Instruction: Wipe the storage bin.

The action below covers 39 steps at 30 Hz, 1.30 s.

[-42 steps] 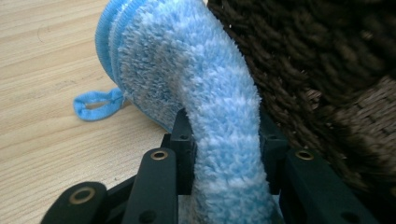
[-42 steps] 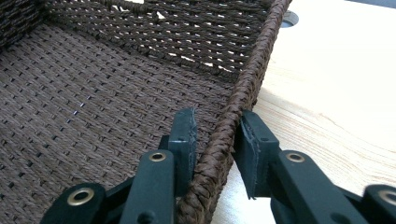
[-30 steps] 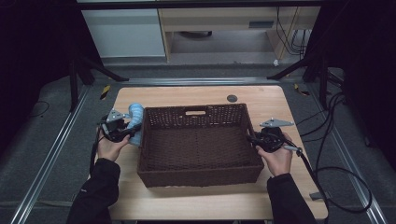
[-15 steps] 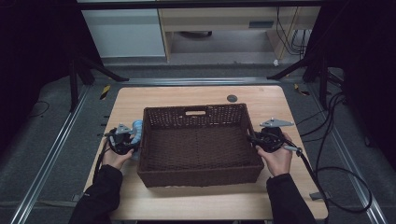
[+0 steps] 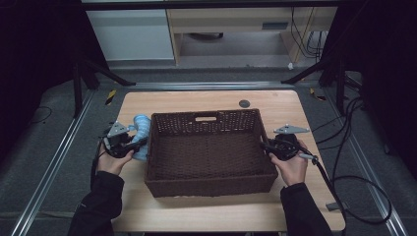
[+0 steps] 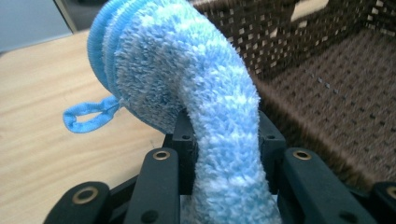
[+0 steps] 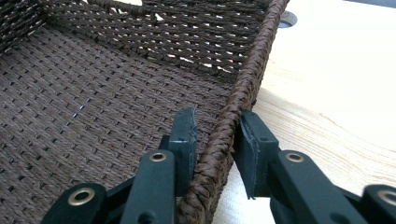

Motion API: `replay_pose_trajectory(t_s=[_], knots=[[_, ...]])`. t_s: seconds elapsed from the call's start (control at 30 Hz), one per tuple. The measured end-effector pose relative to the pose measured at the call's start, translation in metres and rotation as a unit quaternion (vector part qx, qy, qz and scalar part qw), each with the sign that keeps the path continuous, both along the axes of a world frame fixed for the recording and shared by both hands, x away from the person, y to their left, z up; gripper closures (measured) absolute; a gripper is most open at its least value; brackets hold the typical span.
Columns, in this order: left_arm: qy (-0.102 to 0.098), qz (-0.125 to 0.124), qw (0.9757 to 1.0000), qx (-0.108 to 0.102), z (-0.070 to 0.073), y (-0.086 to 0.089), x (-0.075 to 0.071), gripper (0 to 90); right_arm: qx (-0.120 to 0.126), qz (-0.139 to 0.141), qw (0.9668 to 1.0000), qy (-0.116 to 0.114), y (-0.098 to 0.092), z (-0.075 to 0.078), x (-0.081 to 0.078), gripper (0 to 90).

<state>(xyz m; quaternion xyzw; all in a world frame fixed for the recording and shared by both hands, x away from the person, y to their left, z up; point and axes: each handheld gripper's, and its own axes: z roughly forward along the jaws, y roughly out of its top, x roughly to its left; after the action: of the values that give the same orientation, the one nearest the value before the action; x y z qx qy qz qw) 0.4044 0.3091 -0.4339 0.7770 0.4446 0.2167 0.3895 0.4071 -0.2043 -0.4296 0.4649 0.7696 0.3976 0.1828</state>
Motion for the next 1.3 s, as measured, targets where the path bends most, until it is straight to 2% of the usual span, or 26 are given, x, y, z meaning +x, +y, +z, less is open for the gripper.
replay_pose_trajectory(t_s=[0.27,0.47,0.57,0.63,0.77,0.83,0.93,1.1,1.23,1.3], knots=[[0.053,-0.005,0.9985,0.014,-0.032,-0.003,0.000,67.7,-0.002,-0.003,1.0000,-0.003,0.000,0.000,0.000,70.4],[0.068,-0.010,0.9973,0.025,-0.040,-0.004,0.002,67.8,-0.003,-0.007,1.0000,-0.006,0.001,0.001,0.000,71.1],[0.065,-0.009,0.9976,0.023,-0.037,-0.003,0.003,67.7,-0.004,-0.008,0.9999,-0.006,0.000,0.001,0.000,71.3],[0.053,-0.008,0.9984,0.017,-0.030,-0.002,0.002,67.8,-0.004,-0.009,0.9999,-0.006,0.000,0.000,0.000,71.4],[0.015,-0.008,0.9998,-0.003,-0.006,0.001,-0.002,67.8,-0.005,-0.012,0.9999,-0.007,0.000,0.000,0.001,71.6],[-0.004,-0.011,0.9999,-0.005,0.004,0.000,-0.005,67.8,-0.005,-0.014,0.9999,-0.008,0.000,0.000,0.001,71.7],[-0.013,-0.016,0.9998,0.003,0.011,-0.003,-0.008,67.8,-0.006,-0.019,0.9998,-0.008,0.000,0.000,0.002,71.7],[0.002,-0.018,0.9997,0.015,0.000,-0.005,-0.010,67.8,-0.007,-0.023,0.9997,-0.009,-0.001,0.000,0.002,71.9],[0.025,-0.023,0.9992,0.020,-0.014,-0.007,-0.010,67.8,-0.010,-0.028,0.9995,-0.010,-0.002,0.001,0.002,71.9],[0.039,-0.029,0.9984,0.030,-0.023,-0.011,-0.010,67.8,-0.009,-0.031,0.9994,-0.009,-0.003,0.001,0.002,71.9]])
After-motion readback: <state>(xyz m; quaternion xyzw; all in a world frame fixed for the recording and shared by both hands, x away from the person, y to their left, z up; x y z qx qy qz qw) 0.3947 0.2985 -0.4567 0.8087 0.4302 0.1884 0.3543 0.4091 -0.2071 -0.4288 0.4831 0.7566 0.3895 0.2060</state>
